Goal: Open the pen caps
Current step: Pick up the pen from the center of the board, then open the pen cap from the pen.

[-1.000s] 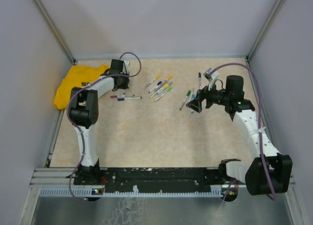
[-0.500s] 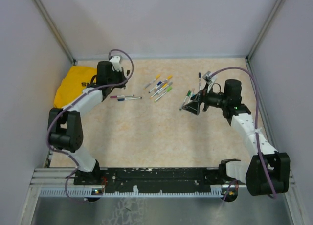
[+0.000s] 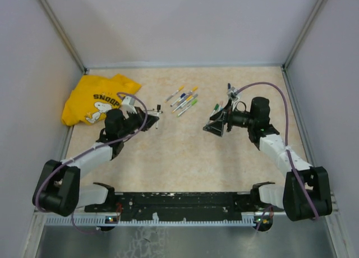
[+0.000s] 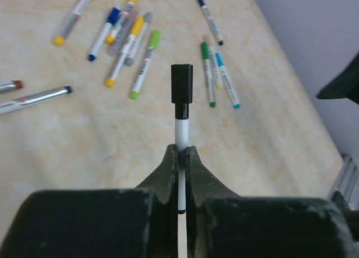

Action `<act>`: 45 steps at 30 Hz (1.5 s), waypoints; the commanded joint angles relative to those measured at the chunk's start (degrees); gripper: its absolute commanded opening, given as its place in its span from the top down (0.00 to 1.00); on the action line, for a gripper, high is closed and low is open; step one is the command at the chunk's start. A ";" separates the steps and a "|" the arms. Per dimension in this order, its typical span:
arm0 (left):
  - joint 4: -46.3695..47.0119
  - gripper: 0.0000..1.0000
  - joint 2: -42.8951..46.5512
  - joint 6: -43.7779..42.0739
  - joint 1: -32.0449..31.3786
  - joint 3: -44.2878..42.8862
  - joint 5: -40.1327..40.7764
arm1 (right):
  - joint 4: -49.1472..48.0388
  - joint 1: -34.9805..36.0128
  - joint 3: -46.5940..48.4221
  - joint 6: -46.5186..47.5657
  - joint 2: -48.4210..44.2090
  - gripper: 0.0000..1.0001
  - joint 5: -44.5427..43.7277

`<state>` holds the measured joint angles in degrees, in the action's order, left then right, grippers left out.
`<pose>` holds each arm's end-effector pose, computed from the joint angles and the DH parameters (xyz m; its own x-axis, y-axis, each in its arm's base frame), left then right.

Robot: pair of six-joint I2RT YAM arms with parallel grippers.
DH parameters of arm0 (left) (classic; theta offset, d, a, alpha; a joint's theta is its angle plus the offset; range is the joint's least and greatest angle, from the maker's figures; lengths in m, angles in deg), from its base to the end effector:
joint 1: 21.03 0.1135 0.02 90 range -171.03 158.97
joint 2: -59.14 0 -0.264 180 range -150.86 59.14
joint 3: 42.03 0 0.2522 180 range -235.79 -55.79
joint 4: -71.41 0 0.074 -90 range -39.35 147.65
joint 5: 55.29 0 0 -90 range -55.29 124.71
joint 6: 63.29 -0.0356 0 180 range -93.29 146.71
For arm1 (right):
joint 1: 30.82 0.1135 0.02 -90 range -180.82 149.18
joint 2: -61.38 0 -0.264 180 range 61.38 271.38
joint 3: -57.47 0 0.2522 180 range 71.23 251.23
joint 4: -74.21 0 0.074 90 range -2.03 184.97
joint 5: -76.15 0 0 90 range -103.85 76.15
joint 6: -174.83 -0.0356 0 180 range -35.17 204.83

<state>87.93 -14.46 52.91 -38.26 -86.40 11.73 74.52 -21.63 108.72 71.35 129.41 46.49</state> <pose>0.2535 -0.0932 0.2201 -0.4696 -0.2799 -0.8373 0.4783 0.7165 -0.5078 0.2421 0.0705 0.2586 -0.4917 0.0373 -0.8700 -0.8066 0.3570 0.4711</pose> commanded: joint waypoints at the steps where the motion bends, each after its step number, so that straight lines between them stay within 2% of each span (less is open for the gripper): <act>1: 13.92 1.00 5.30 8.29 -4.87 5.40 1.47 | -9.19 1.35 -0.96 -3.48 0.31 0.07 1.49; 7: 27.65 1.00 6.94 15.65 -11.84 15.34 8.16 | -10.49 2.46 -1.78 -3.29 0.52 0.07 1.44; 16: 37.87 1.00 5.64 19.43 -18.07 21.26 16.23 | -9.77 5.16 -1.34 -1.40 1.86 0.07 1.39; 24: 41.43 1.00 7.55 20.73 -19.41 25.19 21.37 | -8.09 7.33 -0.66 1.00 3.22 0.07 0.42; 32: 42.42 1.00 5.93 22.52 -19.59 25.26 21.85 | -6.24 8.03 -0.05 3.15 3.43 0.08 -0.66; 45: 52.70 1.00 -4.90 28.39 -19.63 25.18 21.17 | -6.42 9.55 -0.56 3.76 3.94 0.08 -3.21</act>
<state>133.00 -16.60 78.46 -57.65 -61.61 33.19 69.67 -12.98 107.19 73.32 132.82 44.78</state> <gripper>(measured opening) 0.021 0.926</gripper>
